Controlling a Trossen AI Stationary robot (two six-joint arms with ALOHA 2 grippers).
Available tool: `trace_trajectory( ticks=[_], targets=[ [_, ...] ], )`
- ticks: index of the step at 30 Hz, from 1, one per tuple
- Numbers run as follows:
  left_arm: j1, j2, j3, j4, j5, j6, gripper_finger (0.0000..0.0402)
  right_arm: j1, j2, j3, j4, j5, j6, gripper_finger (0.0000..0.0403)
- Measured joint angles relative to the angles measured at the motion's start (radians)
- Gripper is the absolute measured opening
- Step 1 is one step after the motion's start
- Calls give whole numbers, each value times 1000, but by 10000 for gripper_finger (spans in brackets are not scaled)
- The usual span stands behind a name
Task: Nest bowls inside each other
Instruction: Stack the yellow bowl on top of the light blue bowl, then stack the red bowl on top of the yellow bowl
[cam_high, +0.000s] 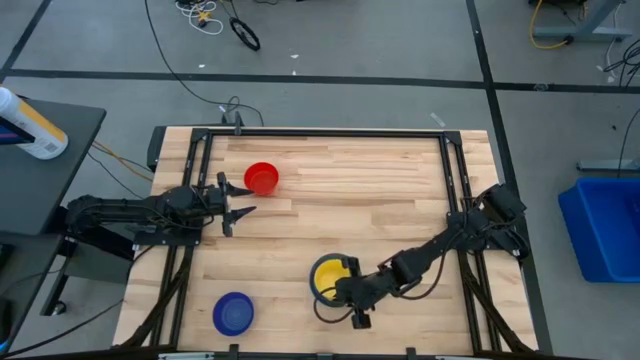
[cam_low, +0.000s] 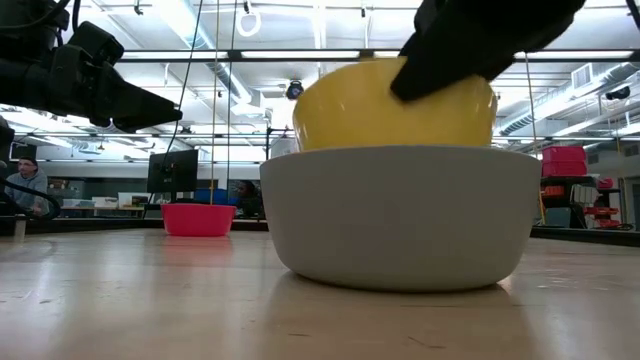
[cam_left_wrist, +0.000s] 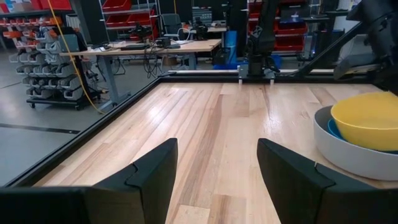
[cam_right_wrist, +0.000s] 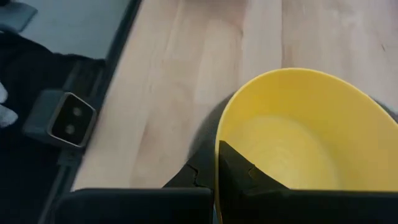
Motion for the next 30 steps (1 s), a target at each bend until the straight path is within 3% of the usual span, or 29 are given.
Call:
trace_trajectory(
  ticks=[18, 30],
  targets=[
    [0, 0, 0, 0, 0, 1, 231, -33, 77, -1, 24, 4, -39, 7],
    [0, 0, 0, -1, 0, 1, 231, -35, 78, -2, 34, 20, -34, 160]
  ],
)
